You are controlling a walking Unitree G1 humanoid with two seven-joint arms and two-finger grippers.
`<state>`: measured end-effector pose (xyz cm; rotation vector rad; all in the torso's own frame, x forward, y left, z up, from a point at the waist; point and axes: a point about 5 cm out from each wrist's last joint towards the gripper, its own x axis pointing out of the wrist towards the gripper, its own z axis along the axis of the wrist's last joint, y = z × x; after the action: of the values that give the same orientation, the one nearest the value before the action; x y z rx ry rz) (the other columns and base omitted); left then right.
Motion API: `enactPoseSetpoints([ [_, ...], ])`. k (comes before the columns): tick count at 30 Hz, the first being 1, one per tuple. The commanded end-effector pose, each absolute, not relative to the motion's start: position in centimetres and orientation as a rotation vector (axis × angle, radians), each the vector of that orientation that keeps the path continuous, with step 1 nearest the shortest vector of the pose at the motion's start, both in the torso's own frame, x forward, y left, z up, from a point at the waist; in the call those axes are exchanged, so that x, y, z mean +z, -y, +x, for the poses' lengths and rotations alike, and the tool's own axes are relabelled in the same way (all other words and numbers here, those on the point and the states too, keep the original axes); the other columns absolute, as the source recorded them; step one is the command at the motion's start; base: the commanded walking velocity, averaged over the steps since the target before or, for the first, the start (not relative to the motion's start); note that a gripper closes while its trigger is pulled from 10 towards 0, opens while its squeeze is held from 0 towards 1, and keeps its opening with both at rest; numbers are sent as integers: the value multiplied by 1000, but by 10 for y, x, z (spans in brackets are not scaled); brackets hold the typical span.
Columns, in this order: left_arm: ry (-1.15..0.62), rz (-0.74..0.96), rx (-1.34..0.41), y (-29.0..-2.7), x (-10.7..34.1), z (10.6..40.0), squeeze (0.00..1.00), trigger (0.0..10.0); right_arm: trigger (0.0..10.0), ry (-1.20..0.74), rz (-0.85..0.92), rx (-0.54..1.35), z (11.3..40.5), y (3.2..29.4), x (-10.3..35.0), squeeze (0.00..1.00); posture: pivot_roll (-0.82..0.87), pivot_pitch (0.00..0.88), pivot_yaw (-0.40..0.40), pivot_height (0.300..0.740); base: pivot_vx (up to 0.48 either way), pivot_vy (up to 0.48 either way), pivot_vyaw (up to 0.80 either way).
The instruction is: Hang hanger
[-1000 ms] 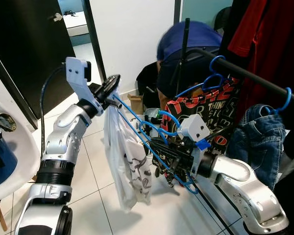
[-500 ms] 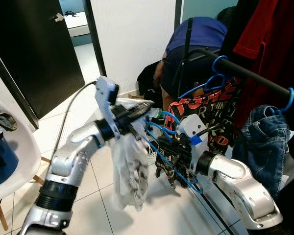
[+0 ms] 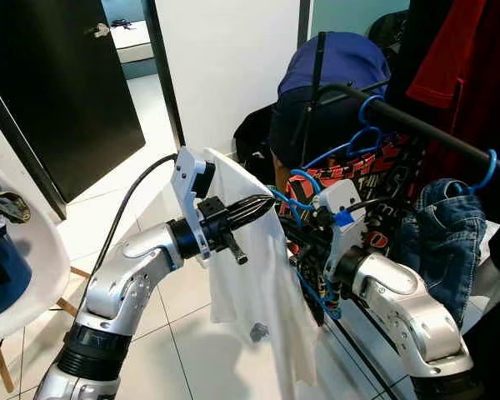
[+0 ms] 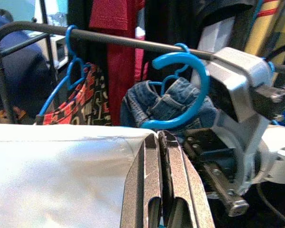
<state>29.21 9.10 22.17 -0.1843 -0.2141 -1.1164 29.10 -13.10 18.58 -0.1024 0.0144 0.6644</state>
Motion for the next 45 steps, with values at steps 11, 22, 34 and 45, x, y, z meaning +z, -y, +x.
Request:
enactPoseSetpoints([
  [11,243,-326,-1295,-86,235,266,0,0,10000,89,50,538,305,137,204,0,-16,0,56,740,0,0,0],
  [22,270,-228,-1059,-128,240,292,0,0,10000,190,279,502,310,139,226,0,-22,0,55,740,0,0,0],
  [34,183,-129,-967,-144,225,294,0,6353,10000,248,336,499,311,142,238,0,-13,0,46,740,0,0,0],
  [45,218,-270,-1062,-91,221,284,165,10000,10000,220,223,618,305,125,234,0,-19,0,43,740,0,0,0],
])
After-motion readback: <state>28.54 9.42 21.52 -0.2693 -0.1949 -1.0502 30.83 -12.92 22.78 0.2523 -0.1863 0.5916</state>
